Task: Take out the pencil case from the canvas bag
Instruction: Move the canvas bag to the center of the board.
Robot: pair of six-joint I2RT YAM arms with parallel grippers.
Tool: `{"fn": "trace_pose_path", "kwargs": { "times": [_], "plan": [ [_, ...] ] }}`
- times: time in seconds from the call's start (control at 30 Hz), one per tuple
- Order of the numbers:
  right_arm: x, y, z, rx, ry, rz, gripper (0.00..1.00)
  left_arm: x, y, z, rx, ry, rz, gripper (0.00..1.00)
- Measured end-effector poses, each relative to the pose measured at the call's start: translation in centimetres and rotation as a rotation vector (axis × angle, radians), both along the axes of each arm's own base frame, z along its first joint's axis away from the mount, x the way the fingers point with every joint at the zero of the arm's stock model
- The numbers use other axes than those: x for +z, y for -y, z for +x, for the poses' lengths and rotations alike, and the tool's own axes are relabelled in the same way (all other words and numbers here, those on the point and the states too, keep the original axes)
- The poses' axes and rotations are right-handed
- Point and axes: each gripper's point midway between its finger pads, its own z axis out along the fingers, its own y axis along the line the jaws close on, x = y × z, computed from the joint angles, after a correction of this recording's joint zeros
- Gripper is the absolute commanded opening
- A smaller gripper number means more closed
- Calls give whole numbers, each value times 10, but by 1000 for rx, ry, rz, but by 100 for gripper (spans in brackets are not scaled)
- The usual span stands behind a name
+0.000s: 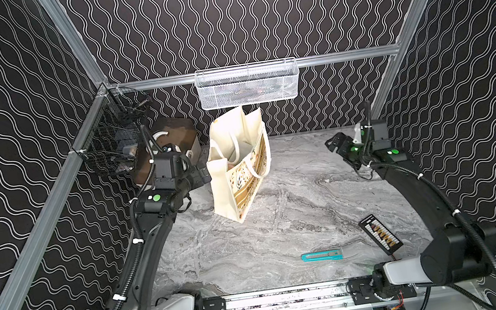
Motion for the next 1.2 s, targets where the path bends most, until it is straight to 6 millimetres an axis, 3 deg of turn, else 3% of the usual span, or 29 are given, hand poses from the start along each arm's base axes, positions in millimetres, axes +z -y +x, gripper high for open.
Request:
{"fn": "trace_pose_path", "kwargs": {
  "times": [0.57, 0.9, 1.07, 1.2],
  "plan": [
    [15, -166, -13, 233, -175, 11, 91, -3, 8, -8, -41, -84, -25, 99],
    [47, -209, -7, 274, -110, 41, 89, 8, 7, -14, -40, -54, -26, 99],
    [51, -224, 17, 256, -87, 37, 88, 15, 7, -19, -44, -34, -27, 99],
    [42, -234, 34, 247, -101, 19, 83, 22, 10, -24, -66, -11, -36, 99]
  ]
}}
